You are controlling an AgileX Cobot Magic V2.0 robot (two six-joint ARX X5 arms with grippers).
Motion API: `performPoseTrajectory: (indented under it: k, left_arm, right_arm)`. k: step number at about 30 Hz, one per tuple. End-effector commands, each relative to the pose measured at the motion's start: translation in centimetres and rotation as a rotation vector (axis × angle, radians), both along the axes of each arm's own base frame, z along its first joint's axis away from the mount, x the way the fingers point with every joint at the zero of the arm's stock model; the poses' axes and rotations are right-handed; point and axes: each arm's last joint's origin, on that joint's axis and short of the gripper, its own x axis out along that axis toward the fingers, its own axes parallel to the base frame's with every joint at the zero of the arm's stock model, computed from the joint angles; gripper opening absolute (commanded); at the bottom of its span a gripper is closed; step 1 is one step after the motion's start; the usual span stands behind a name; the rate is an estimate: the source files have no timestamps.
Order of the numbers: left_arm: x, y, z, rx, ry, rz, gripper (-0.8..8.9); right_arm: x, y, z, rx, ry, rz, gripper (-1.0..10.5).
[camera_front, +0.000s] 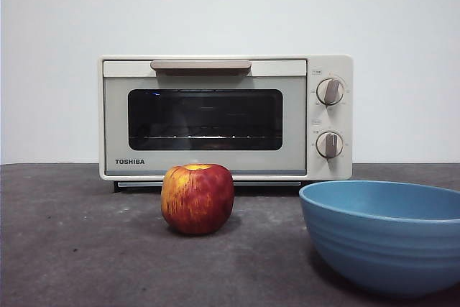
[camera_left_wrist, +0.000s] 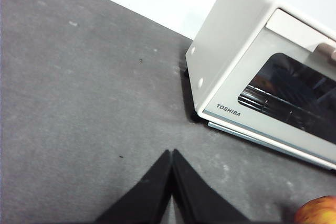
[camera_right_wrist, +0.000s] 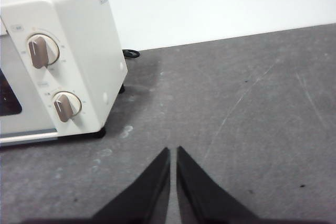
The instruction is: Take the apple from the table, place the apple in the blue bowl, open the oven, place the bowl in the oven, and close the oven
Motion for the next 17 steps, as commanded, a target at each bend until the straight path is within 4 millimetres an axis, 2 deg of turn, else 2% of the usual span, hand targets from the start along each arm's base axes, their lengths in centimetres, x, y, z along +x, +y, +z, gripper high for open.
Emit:
performPoseTrajectory:
  k: [1,7,17]
  left_arm:
    - [0.1,-0.1,-0.6,-0.059,0.023,-0.016,0.07]
    - [-0.4,-0.3,0.9,-0.071,0.021,-0.085,0.07]
    - [-1.0,-0.7,4.7,-0.051,0.101,-0.207,0.07]
  right_arm:
    - [0.0,0.1,0.1,0.075,-0.006,0.029,0.0]
    - [-0.4,0.2,1.4,0.153,0.004,0.064,0.0]
    - [-1.0,0.5,6.7,0.128,0.038,0.155,0.0]
